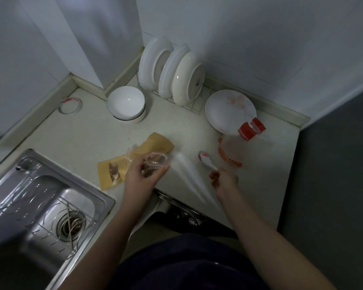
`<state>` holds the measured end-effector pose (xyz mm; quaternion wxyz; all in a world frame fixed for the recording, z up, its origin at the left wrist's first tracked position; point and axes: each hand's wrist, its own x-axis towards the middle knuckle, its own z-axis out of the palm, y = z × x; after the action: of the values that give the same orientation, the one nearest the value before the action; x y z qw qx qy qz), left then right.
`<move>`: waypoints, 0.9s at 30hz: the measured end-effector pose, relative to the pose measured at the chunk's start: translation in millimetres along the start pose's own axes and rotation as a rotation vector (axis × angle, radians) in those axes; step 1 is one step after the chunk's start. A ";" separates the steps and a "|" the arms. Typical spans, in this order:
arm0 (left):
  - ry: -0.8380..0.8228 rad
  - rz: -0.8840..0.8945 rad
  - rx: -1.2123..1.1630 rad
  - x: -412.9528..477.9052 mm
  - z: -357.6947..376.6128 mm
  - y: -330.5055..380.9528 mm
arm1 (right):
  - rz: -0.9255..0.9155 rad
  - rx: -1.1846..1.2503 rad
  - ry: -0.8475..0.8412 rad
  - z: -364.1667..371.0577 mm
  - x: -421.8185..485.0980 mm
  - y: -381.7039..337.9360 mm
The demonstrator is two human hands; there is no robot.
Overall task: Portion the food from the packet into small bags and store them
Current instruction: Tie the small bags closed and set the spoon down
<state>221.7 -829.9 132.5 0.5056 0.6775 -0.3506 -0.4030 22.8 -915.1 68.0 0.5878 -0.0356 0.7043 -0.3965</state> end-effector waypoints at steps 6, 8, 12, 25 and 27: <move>-0.013 -0.015 -0.009 -13.2 -7.1 -2.0 | -0.022 -0.075 -0.092 13.6 19.3 2.7; -0.027 -0.008 0.006 -14.8 -8.1 -1.4 | -0.002 -0.062 -0.162 15.6 18.4 2.8; -0.040 -0.006 -0.004 -15.6 -7.3 -2.2 | 0.025 -0.074 -0.105 13.4 1.7 -2.3; -0.132 0.207 0.098 -20.3 30.7 21.4 | -0.811 -0.777 -0.549 -5.4 -134.1 -24.4; -0.153 0.245 0.143 -22.0 37.4 24.6 | -0.889 -0.743 -0.477 -8.8 -130.3 -24.9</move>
<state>177.0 -831.5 154.4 0.4733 0.6313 -0.4958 -0.3629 44.9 -860.2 187.1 0.4559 -0.6147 0.5623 -0.3131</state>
